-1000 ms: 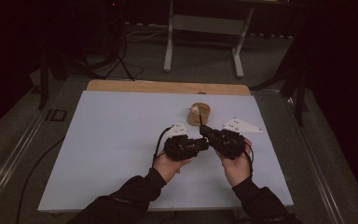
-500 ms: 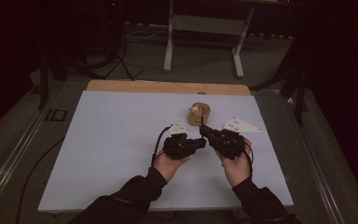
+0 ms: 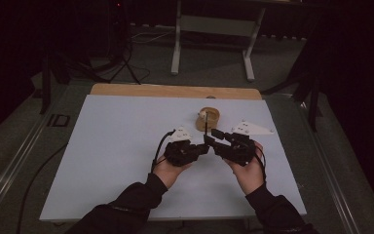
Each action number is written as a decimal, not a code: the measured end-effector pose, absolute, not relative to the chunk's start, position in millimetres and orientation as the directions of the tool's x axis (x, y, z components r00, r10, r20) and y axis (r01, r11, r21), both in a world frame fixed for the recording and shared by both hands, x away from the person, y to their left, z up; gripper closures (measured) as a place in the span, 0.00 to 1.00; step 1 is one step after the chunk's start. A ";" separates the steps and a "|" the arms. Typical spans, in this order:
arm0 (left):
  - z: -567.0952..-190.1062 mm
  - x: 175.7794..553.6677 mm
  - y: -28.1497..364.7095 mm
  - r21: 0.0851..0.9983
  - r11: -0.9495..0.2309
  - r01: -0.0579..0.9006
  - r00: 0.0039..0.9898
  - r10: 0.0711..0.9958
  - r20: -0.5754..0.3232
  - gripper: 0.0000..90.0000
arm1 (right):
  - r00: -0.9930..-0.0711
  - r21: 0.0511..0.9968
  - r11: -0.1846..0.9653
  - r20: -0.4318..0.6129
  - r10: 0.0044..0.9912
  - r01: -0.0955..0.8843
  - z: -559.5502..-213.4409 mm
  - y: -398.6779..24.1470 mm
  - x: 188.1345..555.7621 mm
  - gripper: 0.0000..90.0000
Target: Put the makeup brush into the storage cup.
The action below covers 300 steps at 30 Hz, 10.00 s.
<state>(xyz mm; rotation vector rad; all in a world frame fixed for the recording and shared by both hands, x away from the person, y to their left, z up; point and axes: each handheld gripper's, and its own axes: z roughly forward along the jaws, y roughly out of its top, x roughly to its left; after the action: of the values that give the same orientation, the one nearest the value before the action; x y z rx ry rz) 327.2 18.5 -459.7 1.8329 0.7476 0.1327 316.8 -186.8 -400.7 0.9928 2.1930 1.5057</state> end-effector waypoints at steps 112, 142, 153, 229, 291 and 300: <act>-485.5 312.5 97.2 0.895 -0.280 0.348 0.855 0.486 -0.181 0.00 | -0.747 0.951 0.226 0.009 0.664 0.212 -318.9 -188.2 356.7 0.95; -497.5 310.0 98.8 0.902 -0.265 0.340 0.861 0.474 -0.185 0.00 | -0.653 0.948 0.237 -0.042 0.756 0.213 -305.7 -188.4 422.2 0.95; -501.0 309.2 95.5 0.897 -0.268 0.352 0.864 0.461 -0.201 0.00 | -0.606 0.948 0.217 -0.033 0.795 0.233 -302.9 -193.9 447.5 0.95; -502.4 308.0 94.6 0.890 -0.284 0.357 0.880 0.422 -0.219 0.00 | -0.510 0.837 0.253 0.036 0.859 0.485 -418.8 -182.4 499.9 0.94; -481.9 310.7 114.3 0.883 -0.285 0.373 0.864 0.452 -0.220 0.00 | -0.656 0.782 0.372 0.062 0.752 0.500 -409.7 -192.7 459.3 0.10; -478.6 309.4 129.1 0.876 -0.286 0.389 0.852 0.472 -0.224 0.00 | -0.695 0.773 0.377 0.113 0.710 0.511 -419.6 -199.3 447.0 0.10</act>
<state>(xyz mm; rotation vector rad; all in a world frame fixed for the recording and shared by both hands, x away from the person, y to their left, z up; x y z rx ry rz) 309.4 129.1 -478.6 1.9095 0.6408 0.0934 447.0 -199.3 -419.6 1.0860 2.4001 1.2169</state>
